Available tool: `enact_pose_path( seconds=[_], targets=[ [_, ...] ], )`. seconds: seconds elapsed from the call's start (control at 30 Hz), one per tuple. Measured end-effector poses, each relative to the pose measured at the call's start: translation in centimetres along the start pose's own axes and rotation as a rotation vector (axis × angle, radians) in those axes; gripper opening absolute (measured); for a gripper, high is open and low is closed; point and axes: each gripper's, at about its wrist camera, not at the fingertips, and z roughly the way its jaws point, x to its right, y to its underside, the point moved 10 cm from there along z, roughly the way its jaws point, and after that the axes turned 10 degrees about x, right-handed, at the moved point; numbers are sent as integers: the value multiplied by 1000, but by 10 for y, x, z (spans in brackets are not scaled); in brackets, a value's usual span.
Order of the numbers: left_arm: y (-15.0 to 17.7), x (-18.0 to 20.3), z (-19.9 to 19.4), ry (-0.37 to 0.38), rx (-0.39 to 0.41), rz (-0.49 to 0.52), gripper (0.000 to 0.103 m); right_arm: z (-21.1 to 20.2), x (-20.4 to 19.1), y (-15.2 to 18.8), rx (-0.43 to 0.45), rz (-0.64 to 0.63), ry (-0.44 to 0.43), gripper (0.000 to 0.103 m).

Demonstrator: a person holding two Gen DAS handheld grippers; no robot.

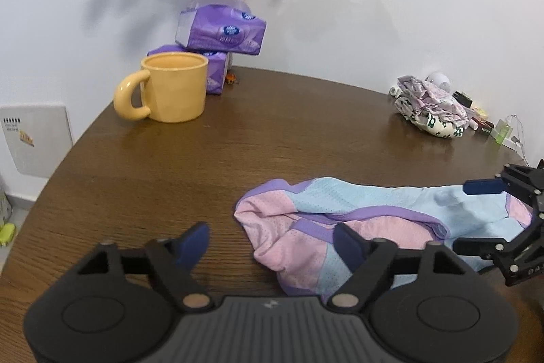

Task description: Fold clothes

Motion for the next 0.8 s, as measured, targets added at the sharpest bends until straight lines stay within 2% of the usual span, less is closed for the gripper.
enact_pose_path(
  seconds=[0.1,0.33,0.73,0.8],
  targets=[
    [1,3,-6,6,16,27,90,0,0,0,0,0,0,99],
    [6,12,-15,33,27,36,94,0,-1,0,0,0,-1,101],
    [12,27,-18,-68,38,51,95,0,-2,0,0,0,-2,102],
    [12,30,-18,-55,43,49,95,0,-2,0,0,0,-2,102]
  ],
)
